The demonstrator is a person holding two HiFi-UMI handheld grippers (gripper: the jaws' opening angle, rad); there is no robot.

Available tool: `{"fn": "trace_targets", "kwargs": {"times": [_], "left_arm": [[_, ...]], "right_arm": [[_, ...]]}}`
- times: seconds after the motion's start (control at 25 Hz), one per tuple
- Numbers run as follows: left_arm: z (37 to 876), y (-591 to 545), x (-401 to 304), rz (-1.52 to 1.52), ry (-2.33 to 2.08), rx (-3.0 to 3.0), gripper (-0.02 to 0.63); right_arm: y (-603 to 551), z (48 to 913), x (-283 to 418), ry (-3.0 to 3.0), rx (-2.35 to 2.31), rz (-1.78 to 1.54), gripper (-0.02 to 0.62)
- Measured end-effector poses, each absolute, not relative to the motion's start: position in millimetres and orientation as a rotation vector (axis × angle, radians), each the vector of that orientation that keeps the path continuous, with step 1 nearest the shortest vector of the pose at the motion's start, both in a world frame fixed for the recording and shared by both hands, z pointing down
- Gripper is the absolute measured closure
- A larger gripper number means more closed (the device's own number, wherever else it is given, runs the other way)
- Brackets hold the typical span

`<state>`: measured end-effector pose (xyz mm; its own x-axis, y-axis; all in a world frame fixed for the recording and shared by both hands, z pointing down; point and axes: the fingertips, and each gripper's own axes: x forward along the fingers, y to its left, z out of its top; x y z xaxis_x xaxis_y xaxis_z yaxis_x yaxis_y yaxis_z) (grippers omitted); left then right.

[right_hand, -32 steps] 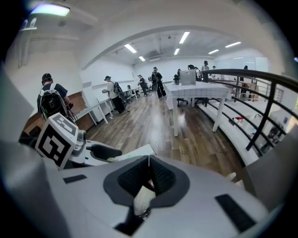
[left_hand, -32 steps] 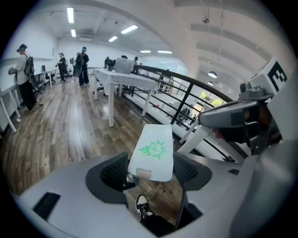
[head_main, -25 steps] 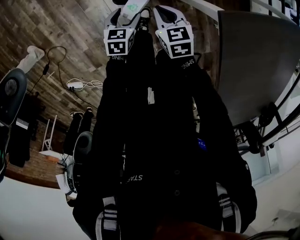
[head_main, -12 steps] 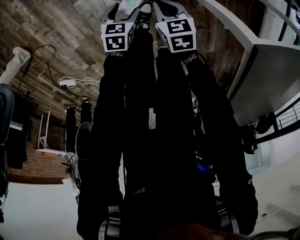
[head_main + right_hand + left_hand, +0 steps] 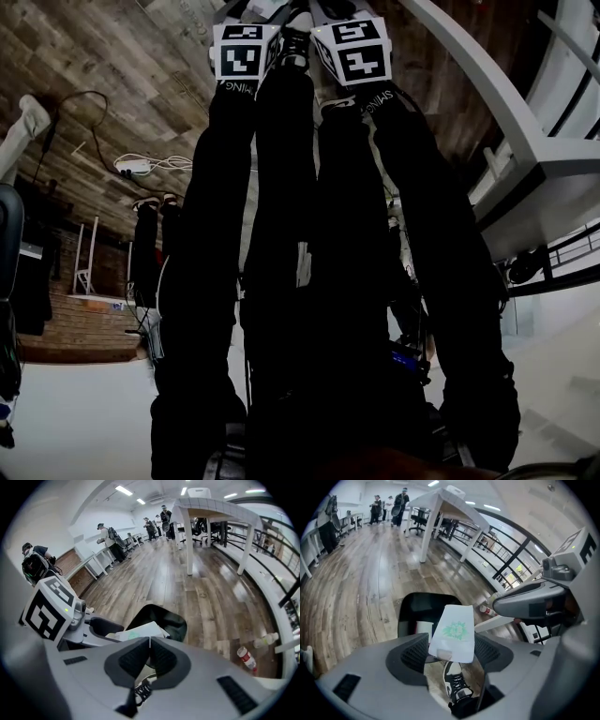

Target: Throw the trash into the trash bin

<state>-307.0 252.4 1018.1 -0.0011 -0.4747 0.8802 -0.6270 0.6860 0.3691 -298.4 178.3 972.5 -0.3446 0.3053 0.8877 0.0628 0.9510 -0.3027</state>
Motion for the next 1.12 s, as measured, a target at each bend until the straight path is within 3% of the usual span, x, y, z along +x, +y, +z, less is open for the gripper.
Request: {"fn": "trace_targets", "kwargs": {"times": [0.68, 1.12], "left_arm": [[1104.2, 232.5, -322.6, 0.135, -1.525, 0.869, 0.296], [1097.7, 220.6, -318.9, 0.174, -1.494, 0.921, 0.295]], "right_arm": [[168.1, 1041.3, -304.7, -1.842, -0.241, 0.358, 0.578], [154.0, 1028.4, -309.4, -1.865, -0.225, 0.383, 0.578]]}}
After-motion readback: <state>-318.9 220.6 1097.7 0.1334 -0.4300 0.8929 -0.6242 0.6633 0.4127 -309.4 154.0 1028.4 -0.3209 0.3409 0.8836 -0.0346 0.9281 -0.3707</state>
